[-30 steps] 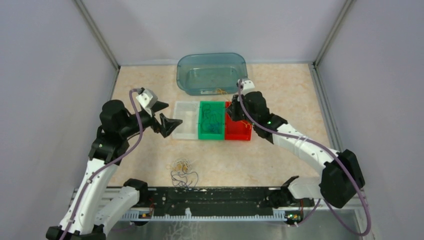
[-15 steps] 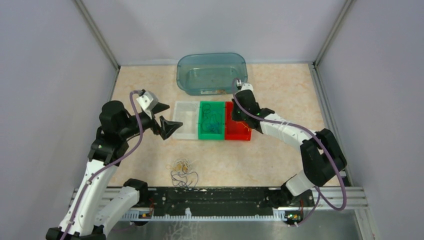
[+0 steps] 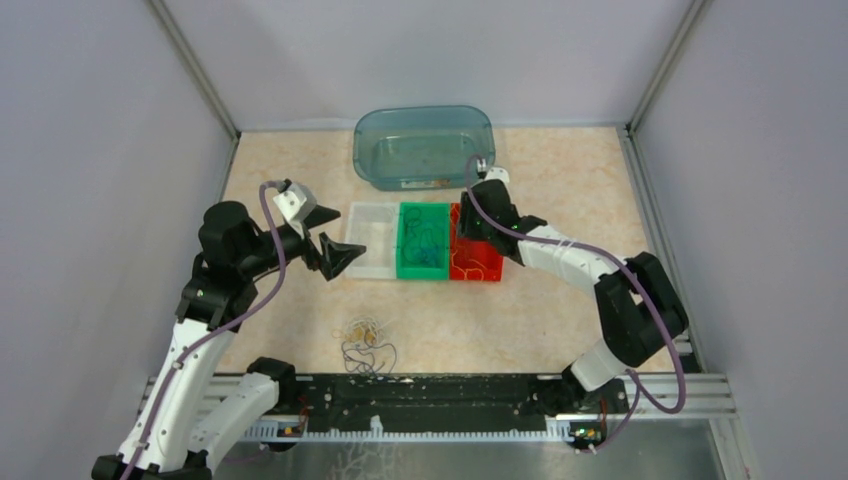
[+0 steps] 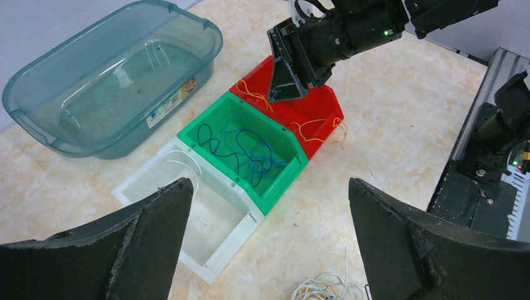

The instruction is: Untangle the cables

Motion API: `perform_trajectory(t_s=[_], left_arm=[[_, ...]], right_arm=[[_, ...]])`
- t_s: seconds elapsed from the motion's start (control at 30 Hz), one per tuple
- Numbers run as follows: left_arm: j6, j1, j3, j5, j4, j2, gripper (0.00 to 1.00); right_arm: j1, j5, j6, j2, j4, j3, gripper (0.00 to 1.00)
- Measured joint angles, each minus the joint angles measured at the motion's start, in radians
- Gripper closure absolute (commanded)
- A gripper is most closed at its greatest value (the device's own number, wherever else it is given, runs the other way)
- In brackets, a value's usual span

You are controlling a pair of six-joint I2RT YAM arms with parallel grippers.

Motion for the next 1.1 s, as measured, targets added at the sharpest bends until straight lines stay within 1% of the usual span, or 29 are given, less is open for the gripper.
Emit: perform_trajectory(t_s=[0.07, 0.17, 0.2, 0.23, 0.33, 0.43, 0.53, 0.67, 0.7, 0.77, 0.83, 0.93, 1.1], left_arm=[[-0.001, 0.000, 0.000, 0.003, 0.000, 0.000, 0.00], [-0.002, 0.000, 0.000, 0.004, 0.000, 0.001, 0.00], [-0.003, 0.000, 0.000, 0.005, 0.000, 0.002, 0.00], [-0.003, 0.000, 0.000, 0.006, 0.000, 0.002, 0.00], [-0.003, 0.000, 0.000, 0.009, 0.001, 0.007, 0.00], [-0.002, 0.000, 0.000, 0.012, 0.000, 0.012, 0.00], [-0.002, 0.000, 0.002, 0.016, 0.000, 0.017, 0.00], [-0.002, 0.000, 0.008, 0.022, 0.000, 0.022, 0.00], [-0.002, 0.000, 0.010, 0.023, 0.000, 0.023, 0.00], [-0.002, 0.000, 0.014, 0.025, 0.000, 0.023, 0.00], [-0.001, 0.000, 0.016, 0.026, 0.000, 0.023, 0.00], [0.000, 0.000, 0.017, 0.026, 0.000, 0.023, 0.01], [0.002, 0.000, 0.017, 0.026, 0.000, 0.023, 0.00]], right_arm=[[0.000, 0.009, -0.002, -0.008, -0.001, 0.000, 0.51], [0.000, 0.022, -0.009, -0.032, -0.007, 0.001, 0.59], [0.000, 0.024, -0.012, -0.044, -0.013, 0.003, 0.60], [0.000, 0.025, -0.017, -0.056, -0.015, 0.005, 0.59], [0.000, 0.008, -0.037, -0.101, -0.029, 0.011, 0.50], [0.002, -0.047, -0.061, -0.158, -0.063, 0.010, 0.42], [0.018, -0.080, -0.079, -0.241, -0.100, -0.013, 0.38], [0.057, -0.096, -0.089, -0.407, -0.156, -0.115, 0.36], [0.062, -0.100, -0.088, -0.430, -0.170, -0.131, 0.37], [0.071, -0.113, -0.085, -0.465, -0.194, -0.166, 0.43], [0.080, -0.118, -0.077, -0.476, -0.208, -0.198, 0.45], [0.095, -0.138, -0.058, -0.463, -0.229, -0.233, 0.47], [0.100, -0.154, -0.026, -0.396, -0.227, -0.238, 0.52]])
